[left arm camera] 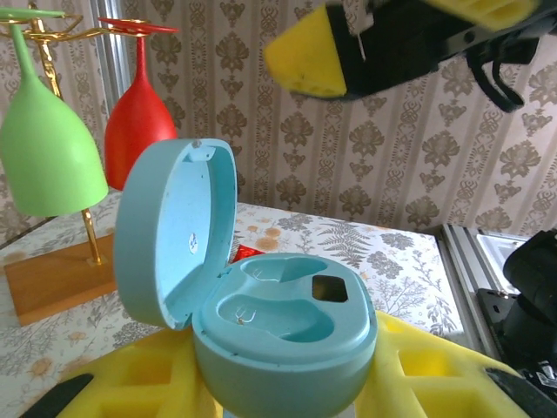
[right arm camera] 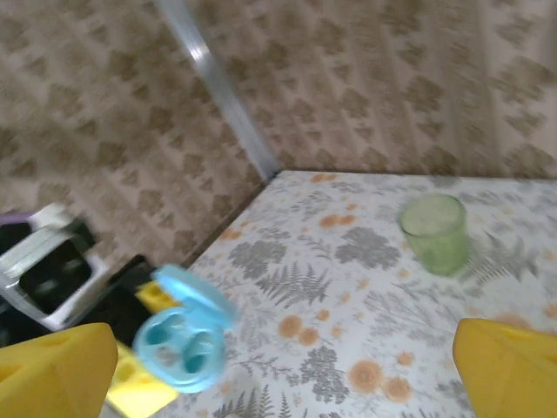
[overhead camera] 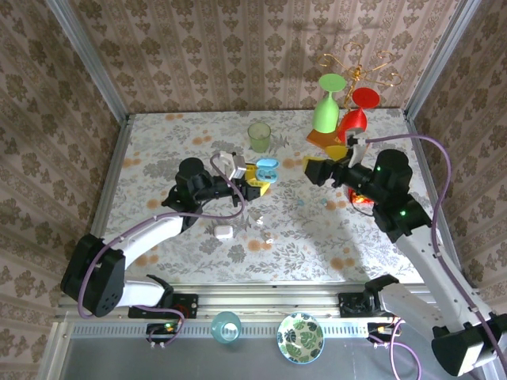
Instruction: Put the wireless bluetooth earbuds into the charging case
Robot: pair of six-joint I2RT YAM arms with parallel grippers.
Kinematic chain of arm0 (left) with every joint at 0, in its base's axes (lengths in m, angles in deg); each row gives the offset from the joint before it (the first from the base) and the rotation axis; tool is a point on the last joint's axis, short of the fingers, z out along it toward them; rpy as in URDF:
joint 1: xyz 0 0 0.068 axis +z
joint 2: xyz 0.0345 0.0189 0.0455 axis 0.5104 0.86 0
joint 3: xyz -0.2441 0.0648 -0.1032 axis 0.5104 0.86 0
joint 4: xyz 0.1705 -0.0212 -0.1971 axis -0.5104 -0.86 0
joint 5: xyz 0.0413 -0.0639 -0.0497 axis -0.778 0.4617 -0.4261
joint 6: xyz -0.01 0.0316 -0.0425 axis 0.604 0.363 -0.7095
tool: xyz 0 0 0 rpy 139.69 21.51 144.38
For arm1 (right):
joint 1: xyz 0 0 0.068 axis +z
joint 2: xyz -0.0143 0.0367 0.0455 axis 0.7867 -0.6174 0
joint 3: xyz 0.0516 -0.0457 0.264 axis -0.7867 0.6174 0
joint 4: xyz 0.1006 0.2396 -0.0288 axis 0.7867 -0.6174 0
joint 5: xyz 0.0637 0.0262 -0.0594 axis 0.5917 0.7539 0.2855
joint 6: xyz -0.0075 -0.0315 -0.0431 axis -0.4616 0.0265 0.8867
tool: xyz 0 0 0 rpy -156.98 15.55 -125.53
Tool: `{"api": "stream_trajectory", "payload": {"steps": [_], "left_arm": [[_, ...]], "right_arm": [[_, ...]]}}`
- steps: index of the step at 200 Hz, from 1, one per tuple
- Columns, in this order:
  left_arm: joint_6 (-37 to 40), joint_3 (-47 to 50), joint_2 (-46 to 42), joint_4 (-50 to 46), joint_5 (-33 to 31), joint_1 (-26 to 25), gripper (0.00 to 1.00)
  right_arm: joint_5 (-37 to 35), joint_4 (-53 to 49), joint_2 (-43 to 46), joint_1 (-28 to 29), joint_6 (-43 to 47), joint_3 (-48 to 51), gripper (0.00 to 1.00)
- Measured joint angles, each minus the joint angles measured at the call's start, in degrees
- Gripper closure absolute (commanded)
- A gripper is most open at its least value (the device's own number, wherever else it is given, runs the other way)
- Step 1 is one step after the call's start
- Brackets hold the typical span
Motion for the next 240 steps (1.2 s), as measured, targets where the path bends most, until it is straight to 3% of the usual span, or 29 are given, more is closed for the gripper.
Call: {"api": "stream_trajectory", "payload": {"steps": [30,61,94,105,122,179,210,240], "left_arm": [[0.0,0.7,-1.2,0.0,-1.1,0.0,0.75],[0.2,0.8,-1.8,0.1,-1.4,0.0,0.75],[0.6,0.8,-1.7,0.2,-1.2,0.1,0.75],[0.7,0.7,-1.6,0.2,-1.0,0.3,0.75],[1.0,0.7,-1.2,0.4,-0.9,0.7,0.74],[1.1,0.6,-0.8,1.2,-1.0,0.8,0.74],[1.1,0.6,-0.8,1.3,-0.9,0.8,0.74],[1.1,0.6,-0.8,1.3,-0.9,1.1,0.75]], "right_arm": [[-3.2,-1.9,-2.6,-5.7,-5.6,4.3,0.00],[-8.6,-8.7,-8.5,-6.2,-5.3,4.7,0.05],[-12.7,-14.3,-15.1,-6.2,-3.7,4.7,0.21],[-14.0,-15.7,-17.6,-6.1,-3.6,4.6,0.33],[-17.3,-17.9,-22.0,-5.4,-2.6,4.3,0.46],[-30.8,-23.0,-32.9,1.4,-1.6,-1.3,0.58],[-34.2,-23.7,-37.9,3.4,-1.3,-3.8,0.65],[-35.9,-24.3,-42.4,3.7,-1.0,-6.0,0.65]]}}
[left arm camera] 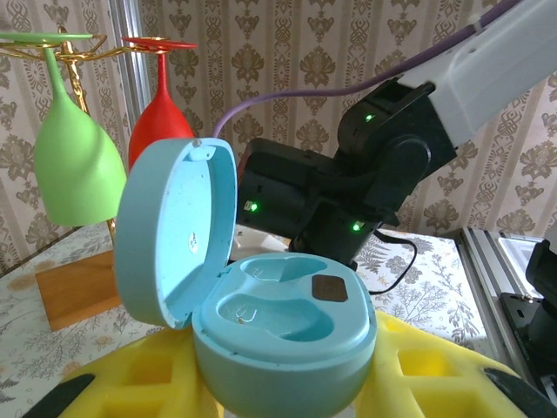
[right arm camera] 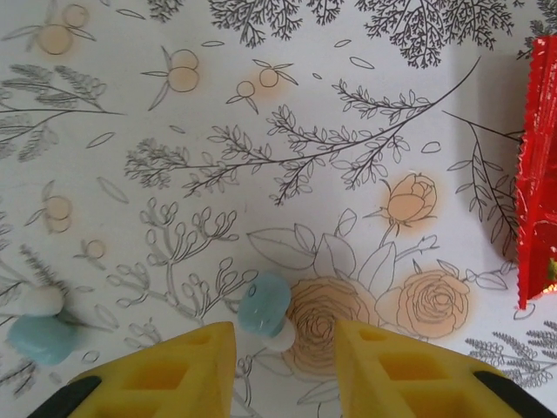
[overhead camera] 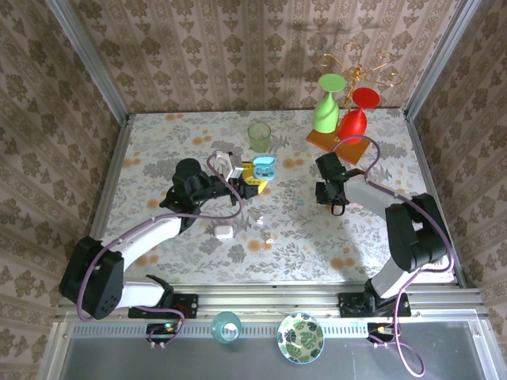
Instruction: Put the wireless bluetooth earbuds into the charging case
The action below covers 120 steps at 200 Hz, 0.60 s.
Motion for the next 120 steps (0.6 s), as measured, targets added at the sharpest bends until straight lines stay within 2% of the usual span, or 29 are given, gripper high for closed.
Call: {"api": "stream_trajectory", "payload": {"steps": [86,120], "left_arm": [[0.0,0.0,0.0,0.0,0.1,0.0,0.74],[0.0,0.0,0.0,0.0,0.1,0.0,0.75]], "right_arm": [[-1.1,-0.1,-6.7,0.7,0.5,-3.4,0.71],[-1.1,-0.2,-8.2,1.0,0.3,-3.6,0.79]]}}
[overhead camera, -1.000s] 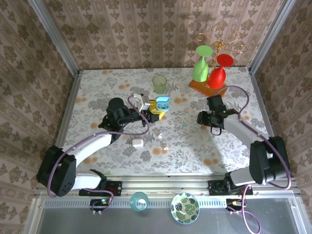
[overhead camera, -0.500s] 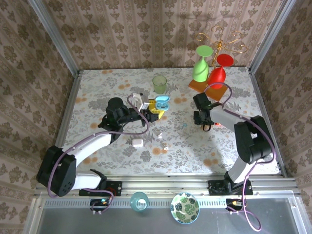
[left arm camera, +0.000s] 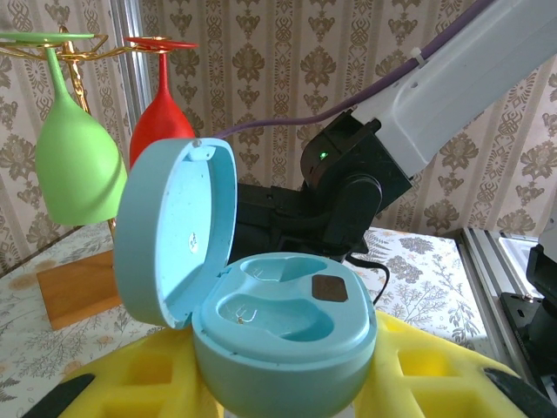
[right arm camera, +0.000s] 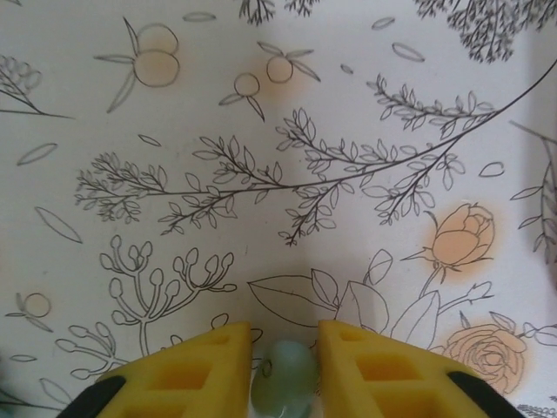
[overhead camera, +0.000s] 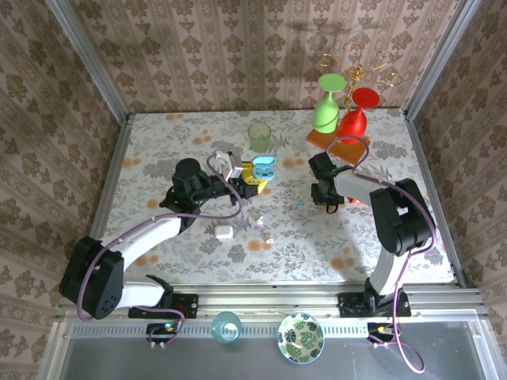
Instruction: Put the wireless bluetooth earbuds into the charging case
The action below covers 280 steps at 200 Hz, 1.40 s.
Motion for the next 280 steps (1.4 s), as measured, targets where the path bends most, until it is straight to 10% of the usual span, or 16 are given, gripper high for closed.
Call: {"api": "stream_trajectory", "payload": {"steps": [177,280], "left_arm": [[0.0,0.1,-2.8,-0.3,0.0,1.2,0.74],[-2.5,6.6,-5.1,3.9,0.2,8.7,0.74]], "right_arm": [[4.7,-1.0,4.7,7.5,1.9,5.2,0.69],[-8.4,-10.9,7.2,15.5,-0.9,1.5,0.67]]}}
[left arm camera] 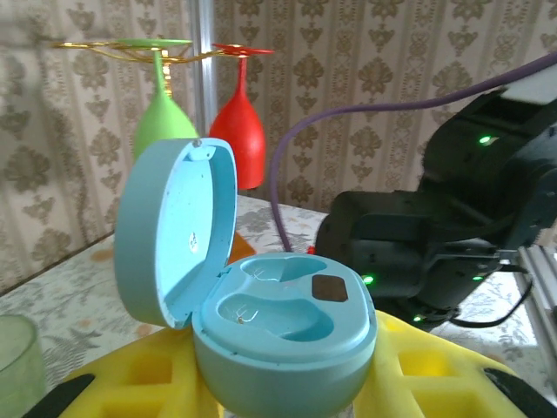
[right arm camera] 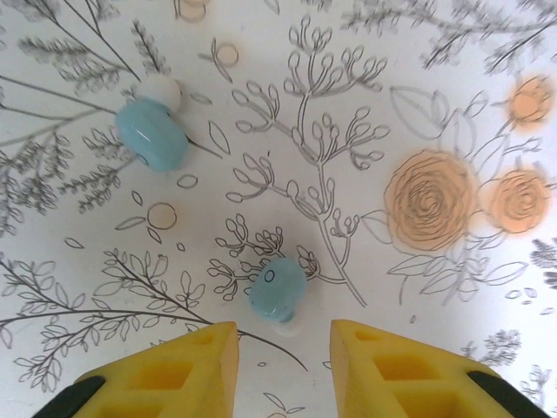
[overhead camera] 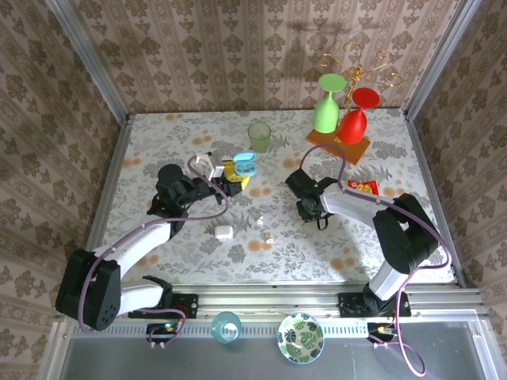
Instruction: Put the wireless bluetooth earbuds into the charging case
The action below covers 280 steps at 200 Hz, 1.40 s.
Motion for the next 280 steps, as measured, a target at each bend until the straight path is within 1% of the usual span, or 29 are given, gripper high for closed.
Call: {"api": "stream_trajectory", "payload": {"steps": [39,70,96,166,220,256,280], "left_arm": [[-0.2,0.2,-2.6,0.0,0.5,2.3,0.75],[-0.2,0.6,-3.7,0.0,0.9,3.4,0.74],[-0.2,1.1,-4.0,-0.3,1.1,3.7,0.74],[-0.2,1.7,-4.2,-0.4,1.3,3.8,0.74],[-0.2,1.7,-4.2,-0.4,1.3,3.8,0.74],[-0.2,1.7,-4.2,-0.4,1.4,3.8,0.74],[-0.2,1.7,-4.2,-0.4,1.5,3.8,0.74]], "right_arm": [[-5.0,-3.7,-3.6,1.7,-3.0,-4.9,0.66],[-6.5,-5.4,-7.6,2.2,-4.5,-7.1,0.67],[-7.4,-6.7,-10.4,2.7,-5.4,-8.1,0.70],[-7.6,-7.7,-12.5,2.8,-5.7,-8.2,0.75],[-7.6,-7.7,-13.4,2.9,-5.7,-8.4,0.75],[-7.6,-7.7,-13.5,3.0,-5.7,-8.4,0.80],[-7.5,-7.8,-13.3,3.0,-5.7,-8.4,0.80]]}}
